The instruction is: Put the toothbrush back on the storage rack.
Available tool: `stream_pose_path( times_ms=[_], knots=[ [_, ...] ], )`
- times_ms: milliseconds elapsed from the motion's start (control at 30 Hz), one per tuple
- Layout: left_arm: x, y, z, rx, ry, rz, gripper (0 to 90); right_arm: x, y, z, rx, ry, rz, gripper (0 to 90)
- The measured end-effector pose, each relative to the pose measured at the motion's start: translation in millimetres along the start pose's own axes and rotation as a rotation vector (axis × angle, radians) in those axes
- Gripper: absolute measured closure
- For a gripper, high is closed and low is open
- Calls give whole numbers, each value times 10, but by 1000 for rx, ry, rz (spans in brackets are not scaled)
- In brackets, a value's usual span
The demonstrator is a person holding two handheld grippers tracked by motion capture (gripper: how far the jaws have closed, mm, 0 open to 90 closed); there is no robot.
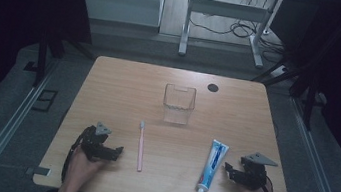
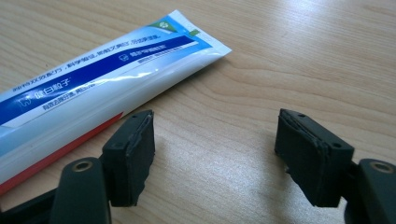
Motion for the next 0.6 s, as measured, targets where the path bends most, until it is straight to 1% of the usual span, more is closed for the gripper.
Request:
stream_pose_path(
  times_ms=[33, 67, 600],
  knots=[
    [0, 0, 0, 0, 0, 0, 0, 0, 0, 0, 0, 0, 0, 284],
    [0, 0, 0, 0, 1, 0, 0, 4, 0, -8, -12, -3, -3, 277],
    [6, 6, -1, -2, 0, 1, 0, 5, -1, -13, -13, 4, -6, 262]
  ],
)
Point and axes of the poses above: each handheld gripper's, and its own axes: x roughly forward along the jaws, y roughly out of its top, z roughly to its right, the point moved 4 cm from there along x, roughly forward along the jaws, and after that the axes turned 6 degrees about z, right-handed, at the moved point
